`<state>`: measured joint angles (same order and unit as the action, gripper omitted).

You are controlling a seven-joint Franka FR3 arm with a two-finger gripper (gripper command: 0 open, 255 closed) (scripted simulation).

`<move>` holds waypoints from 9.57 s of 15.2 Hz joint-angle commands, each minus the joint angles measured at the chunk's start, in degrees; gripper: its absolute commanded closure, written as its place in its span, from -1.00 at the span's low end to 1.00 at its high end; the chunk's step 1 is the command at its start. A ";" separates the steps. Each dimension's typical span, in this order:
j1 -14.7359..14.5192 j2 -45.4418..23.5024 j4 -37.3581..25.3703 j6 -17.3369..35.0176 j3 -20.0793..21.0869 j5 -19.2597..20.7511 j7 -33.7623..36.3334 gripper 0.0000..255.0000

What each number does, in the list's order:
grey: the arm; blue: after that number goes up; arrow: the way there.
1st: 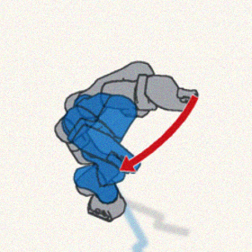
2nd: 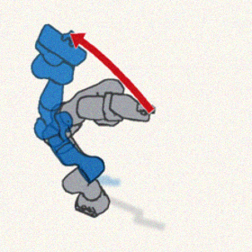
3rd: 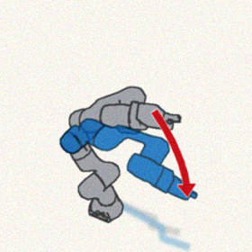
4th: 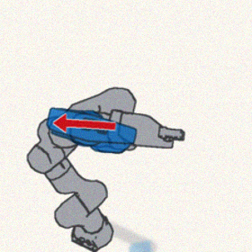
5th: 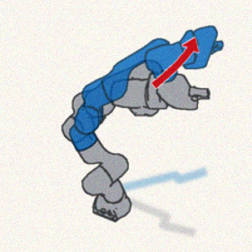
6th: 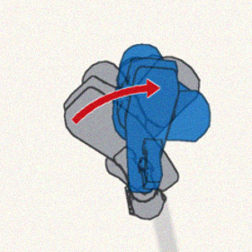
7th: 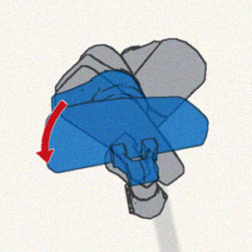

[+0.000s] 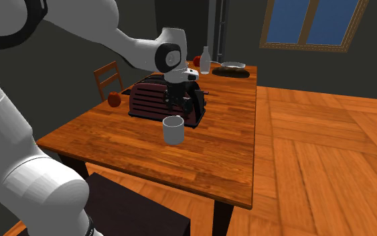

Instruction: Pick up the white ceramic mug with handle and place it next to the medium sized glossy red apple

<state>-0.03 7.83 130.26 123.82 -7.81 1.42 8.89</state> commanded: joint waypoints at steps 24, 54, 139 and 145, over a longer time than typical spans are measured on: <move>0.20 -9.83 1.27 9.24 -0.44 -1.94 -0.74 1.00; 0.10 -0.82 -9.74 -10.69 -0.19 -0.47 0.40 1.00; -22.28 -27.05 -23.87 0.81 22.87 4.08 47.75 -1.00; -21.99 -24.00 -27.23 -5.50 23.27 2.98 47.04 -1.00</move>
<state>-21.94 -16.53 103.37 119.09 15.35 4.51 55.84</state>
